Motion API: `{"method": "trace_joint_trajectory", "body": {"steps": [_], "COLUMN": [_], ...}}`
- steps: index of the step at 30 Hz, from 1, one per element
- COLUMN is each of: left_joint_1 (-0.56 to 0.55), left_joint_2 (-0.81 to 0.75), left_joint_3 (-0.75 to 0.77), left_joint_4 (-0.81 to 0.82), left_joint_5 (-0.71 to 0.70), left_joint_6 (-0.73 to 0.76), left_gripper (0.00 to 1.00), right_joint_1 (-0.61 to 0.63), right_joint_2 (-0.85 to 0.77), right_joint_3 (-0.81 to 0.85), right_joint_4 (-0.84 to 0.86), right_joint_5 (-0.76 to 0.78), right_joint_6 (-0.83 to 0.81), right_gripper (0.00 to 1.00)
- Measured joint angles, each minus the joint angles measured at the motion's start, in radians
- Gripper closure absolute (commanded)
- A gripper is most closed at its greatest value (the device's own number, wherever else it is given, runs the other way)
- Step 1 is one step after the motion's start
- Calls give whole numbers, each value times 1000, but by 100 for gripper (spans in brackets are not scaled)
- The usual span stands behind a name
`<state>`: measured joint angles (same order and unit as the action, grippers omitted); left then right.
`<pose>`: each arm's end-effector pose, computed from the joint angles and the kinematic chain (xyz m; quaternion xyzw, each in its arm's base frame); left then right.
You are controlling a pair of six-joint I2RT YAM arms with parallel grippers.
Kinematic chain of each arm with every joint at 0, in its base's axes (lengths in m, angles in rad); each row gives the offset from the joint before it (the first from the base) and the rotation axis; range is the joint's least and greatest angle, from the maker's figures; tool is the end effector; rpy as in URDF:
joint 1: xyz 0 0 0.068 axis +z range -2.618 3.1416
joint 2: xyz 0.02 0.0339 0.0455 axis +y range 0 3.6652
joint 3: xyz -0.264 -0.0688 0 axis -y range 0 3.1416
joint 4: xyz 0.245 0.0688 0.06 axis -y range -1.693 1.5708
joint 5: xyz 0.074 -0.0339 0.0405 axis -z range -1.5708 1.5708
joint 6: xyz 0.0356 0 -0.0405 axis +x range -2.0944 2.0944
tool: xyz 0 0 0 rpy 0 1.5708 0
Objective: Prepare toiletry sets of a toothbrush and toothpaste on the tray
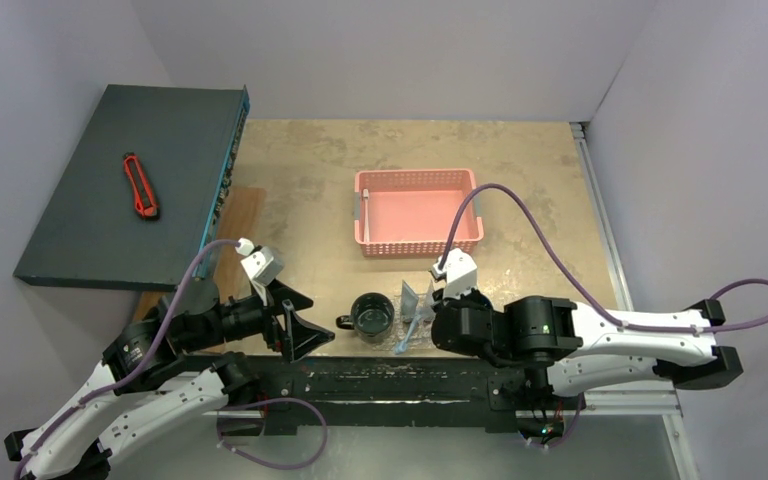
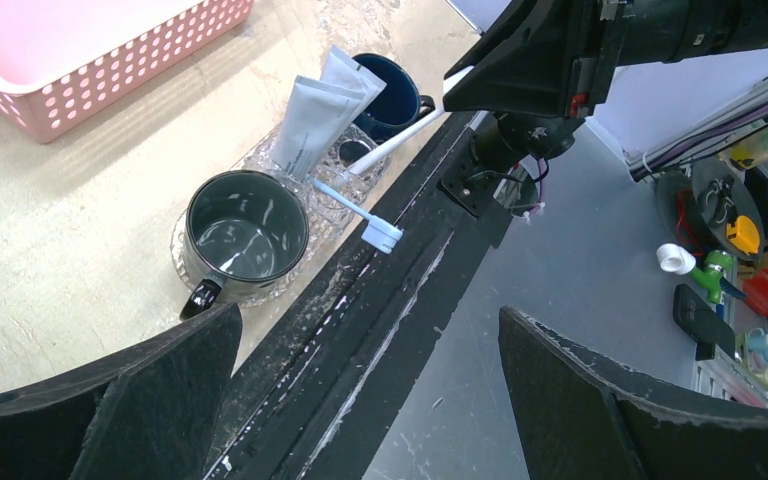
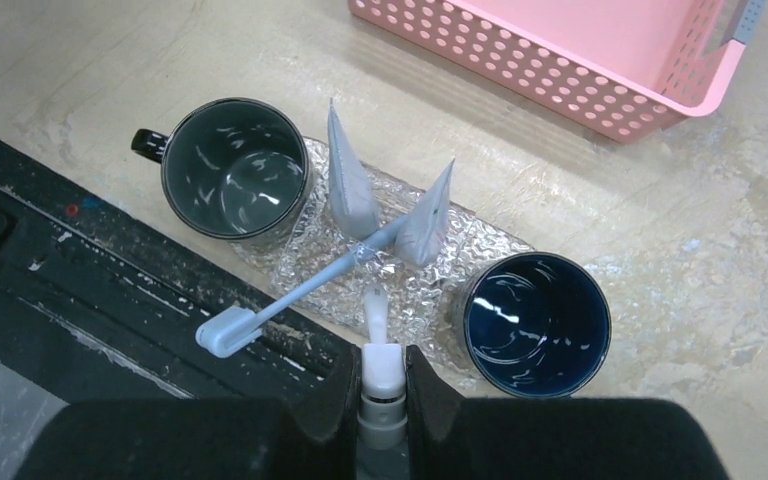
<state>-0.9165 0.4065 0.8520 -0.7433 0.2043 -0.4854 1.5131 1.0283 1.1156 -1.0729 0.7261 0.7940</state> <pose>0.0410 -0.0653 0.3457 0.2303 0.7685 -0.4440 0.3990 0.0339 0.1765 0.3369 -0.2191 0.8739 0.1087 0.4201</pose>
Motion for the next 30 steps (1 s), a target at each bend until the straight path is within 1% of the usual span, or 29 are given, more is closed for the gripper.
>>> {"method": "trace_joint_trajectory", "body": {"steps": [8,30], "left_joint_1": [0,0], "left_joint_2": [7,13], "left_joint_3": [0,-13], "left_joint_4": [0,-1], "left_joint_5": [0,-1], "left_joint_6": [0,0], "left_gripper": [0,0], "right_joint_1": [0,0], "right_joint_2": [-69,-56], "right_joint_3": [-102,-220], "right_joint_4": [71,178], "right_joint_5": [47,97], "right_joint_6": [50,97], "right_gripper": [100,100]}}
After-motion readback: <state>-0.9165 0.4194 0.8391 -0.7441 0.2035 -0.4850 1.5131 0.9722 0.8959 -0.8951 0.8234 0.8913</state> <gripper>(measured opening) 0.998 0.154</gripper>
